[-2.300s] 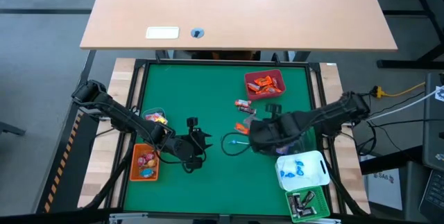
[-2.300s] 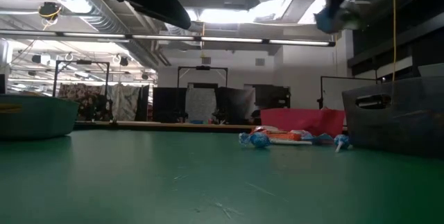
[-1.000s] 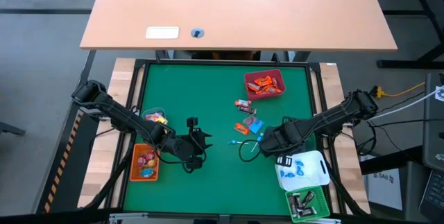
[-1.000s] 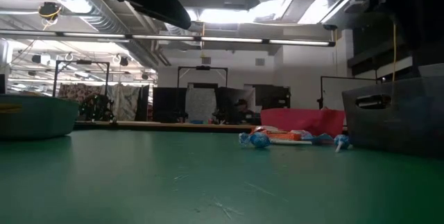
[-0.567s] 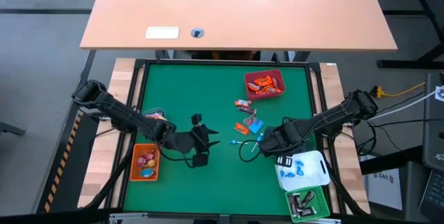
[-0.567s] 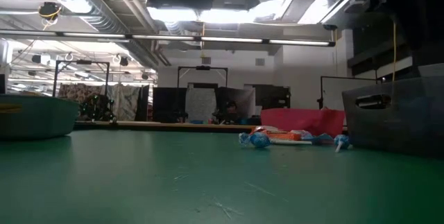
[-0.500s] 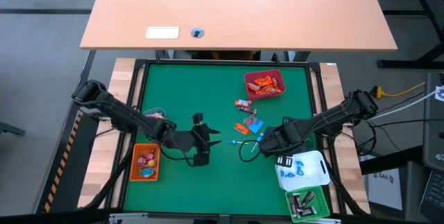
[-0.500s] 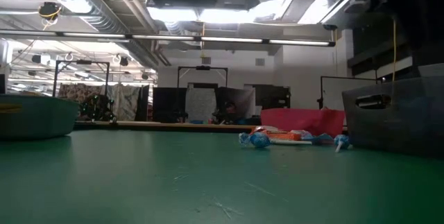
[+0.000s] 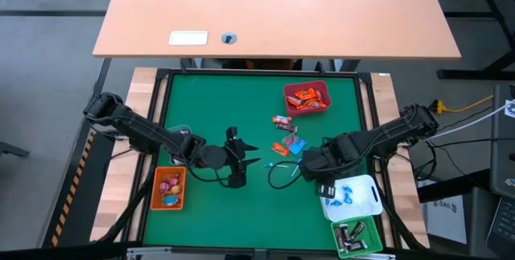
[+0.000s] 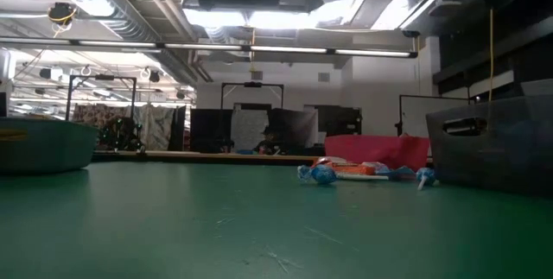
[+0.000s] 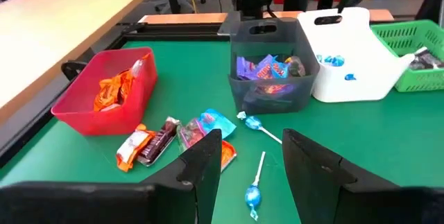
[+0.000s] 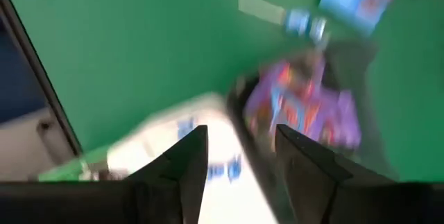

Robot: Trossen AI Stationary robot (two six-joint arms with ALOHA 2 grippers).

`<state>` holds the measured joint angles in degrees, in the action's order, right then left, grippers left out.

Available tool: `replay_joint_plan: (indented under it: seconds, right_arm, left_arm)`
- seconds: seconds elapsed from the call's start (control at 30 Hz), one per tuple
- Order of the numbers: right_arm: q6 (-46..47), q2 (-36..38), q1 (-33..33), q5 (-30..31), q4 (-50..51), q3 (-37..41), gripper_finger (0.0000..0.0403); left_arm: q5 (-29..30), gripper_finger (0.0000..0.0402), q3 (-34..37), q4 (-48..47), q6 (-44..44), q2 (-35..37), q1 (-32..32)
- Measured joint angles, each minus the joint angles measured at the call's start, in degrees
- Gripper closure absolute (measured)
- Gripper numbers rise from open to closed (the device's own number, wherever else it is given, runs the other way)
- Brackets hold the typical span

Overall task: Sort candy
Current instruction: Put the blue candy into the white bin

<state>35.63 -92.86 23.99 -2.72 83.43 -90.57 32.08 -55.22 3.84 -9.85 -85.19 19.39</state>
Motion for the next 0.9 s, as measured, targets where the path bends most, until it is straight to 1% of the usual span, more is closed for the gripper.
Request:
replay_joint_plan:
  seconds: [0.13, 0.23, 0.33, 0.47, 0.63, 0.73, 0.9]
  right_arm:
    - [-0.1, 0.0, 0.0, 9.0, -6.9, -1.6, 0.0236]
    - [-0.9, 0.0, 0.0, 13.3, -12.1, -1.3, 0.0236]
    - [-3.8, 0.0, -0.1, 14.5, -17.1, 0.4, 0.0236]
    - [-5.9, 0.0, -0.1, 14.8, -22.2, 3.8, 0.0236]
    - [-6.0, -0.1, -0.1, 16.4, -28.6, 9.3, 0.0236]
    - [-6.4, -0.1, -0.1, 16.5, -31.5, 12.4, 0.0236]
    - [-7.6, -0.1, -0.1, 17.2, -37.8, 17.4, 0.0236]
  left_arm:
    - [0.0, 0.0260, 0.0, -0.1, 3.5, 1.6, 0.2]
    - [0.2, 0.0260, 0.0, -0.8, 6.4, 5.2, 0.5]
    - [0.3, 0.0260, 0.0, -2.2, 9.0, 9.4, 0.7]
    - [0.6, 0.0260, 0.0, -6.9, 10.5, 14.3, 0.7]
    - [2.7, 0.0260, 0.0, -14.7, 10.1, 20.1, 0.7]
    - [3.0, 0.0260, 0.0, -19.4, 8.5, 23.7, 0.7]
    - [3.4, 0.0260, 0.0, -24.2, 7.3, 28.6, 1.0]
